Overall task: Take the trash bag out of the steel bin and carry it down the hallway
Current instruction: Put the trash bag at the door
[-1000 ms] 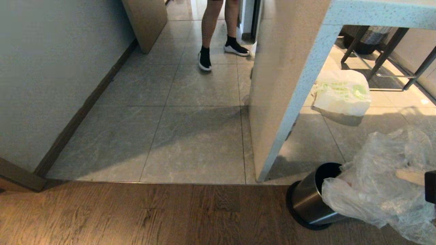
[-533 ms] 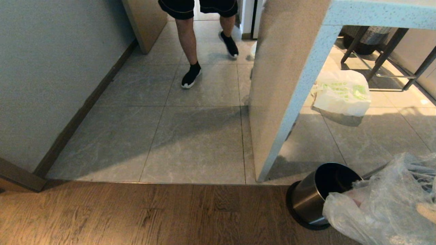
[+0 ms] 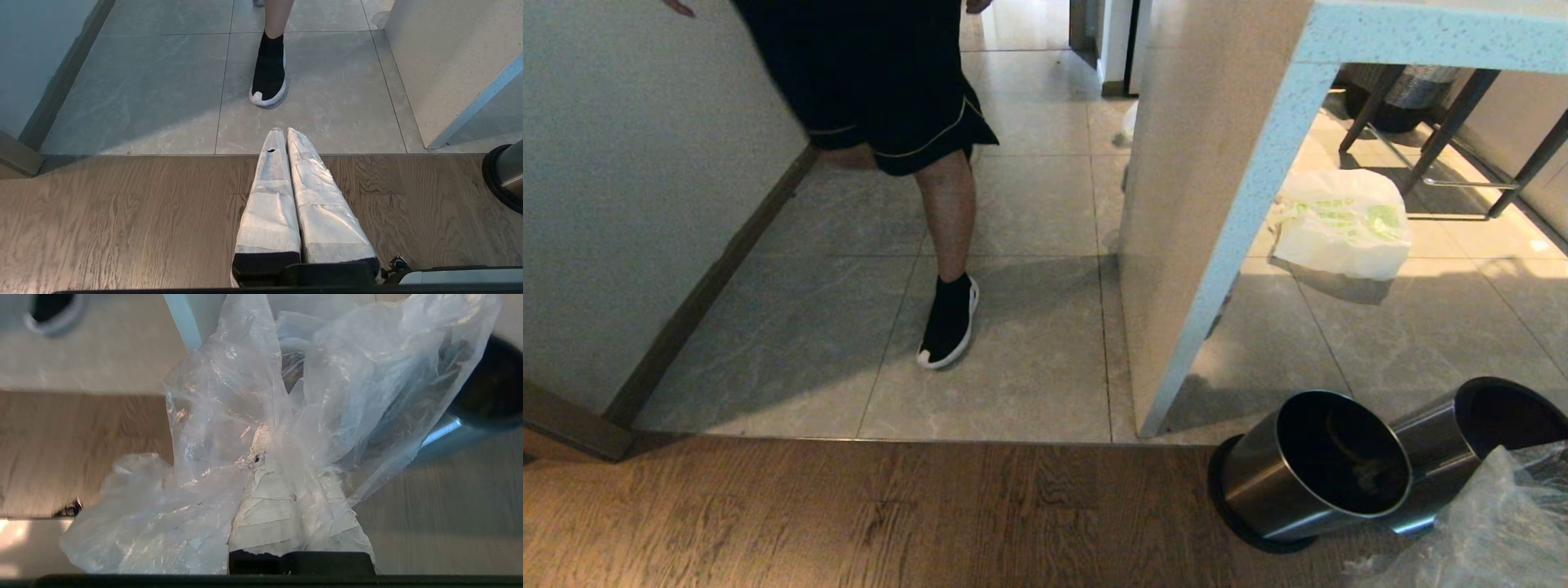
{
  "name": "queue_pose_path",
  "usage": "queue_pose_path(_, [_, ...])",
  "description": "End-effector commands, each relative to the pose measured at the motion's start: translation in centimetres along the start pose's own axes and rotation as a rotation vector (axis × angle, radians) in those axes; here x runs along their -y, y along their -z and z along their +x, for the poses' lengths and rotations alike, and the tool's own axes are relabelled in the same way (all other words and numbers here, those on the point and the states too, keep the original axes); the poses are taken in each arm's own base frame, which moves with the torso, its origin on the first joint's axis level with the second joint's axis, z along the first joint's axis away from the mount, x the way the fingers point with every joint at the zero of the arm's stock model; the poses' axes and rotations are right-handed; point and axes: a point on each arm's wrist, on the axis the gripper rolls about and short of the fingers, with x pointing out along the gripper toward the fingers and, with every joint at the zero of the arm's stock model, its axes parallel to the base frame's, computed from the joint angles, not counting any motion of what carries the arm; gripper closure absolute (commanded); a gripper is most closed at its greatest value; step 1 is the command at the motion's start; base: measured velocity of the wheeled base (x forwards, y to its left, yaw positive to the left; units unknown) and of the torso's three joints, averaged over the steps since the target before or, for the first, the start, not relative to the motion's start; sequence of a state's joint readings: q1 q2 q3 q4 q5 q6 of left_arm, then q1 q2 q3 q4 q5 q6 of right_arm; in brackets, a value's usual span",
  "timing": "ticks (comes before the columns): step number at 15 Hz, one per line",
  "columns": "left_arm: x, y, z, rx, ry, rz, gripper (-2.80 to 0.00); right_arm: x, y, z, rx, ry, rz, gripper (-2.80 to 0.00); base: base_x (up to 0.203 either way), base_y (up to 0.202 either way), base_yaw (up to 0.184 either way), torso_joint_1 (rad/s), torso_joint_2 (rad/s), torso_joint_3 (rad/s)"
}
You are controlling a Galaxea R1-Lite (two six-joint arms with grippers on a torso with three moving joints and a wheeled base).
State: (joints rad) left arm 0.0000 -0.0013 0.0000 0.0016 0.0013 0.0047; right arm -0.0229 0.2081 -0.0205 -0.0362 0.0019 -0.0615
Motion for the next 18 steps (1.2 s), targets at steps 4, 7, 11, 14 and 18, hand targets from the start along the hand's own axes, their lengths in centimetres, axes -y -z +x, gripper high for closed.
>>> queue_pose_path(4, [0.00,0.00,0.01,-0.001,0.000,-0.001,0.00,-0.05,1.51,-1.41,0.148,-0.018,0.007,0.00,0.000,0.000,0.000,0.000,0.00,0.000])
queue_pose_path(7, [0.00,0.00,0.01,-0.001,0.000,0.000,0.00,-0.05,1.49,-1.41,0.151,-0.017,0.030,0.00,0.000,0.000,0.000,0.000,0.00,0.000])
queue_pose_path(11, [0.00,0.00,0.01,-0.001,0.000,0.000,0.00,-0.05,1.49,-1.41,0.151,-0.017,0.030,0.00,0.000,0.000,0.000,0.000,0.00,0.000])
queue_pose_path(14, [0.00,0.00,0.01,-0.001,0.000,0.000,0.00,-0.05,1.49,-1.41,0.151,-0.017,0.030,0.00,0.000,0.000,0.000,0.000,0.00,0.000])
queue_pose_path(18, [0.00,-0.01,0.01,-0.001,0.001,0.005,0.00,-0.05,1.49,-1.41,0.151,-0.017,0.030,0.00,0.000,0.000,0.000,0.000,0.00,0.000])
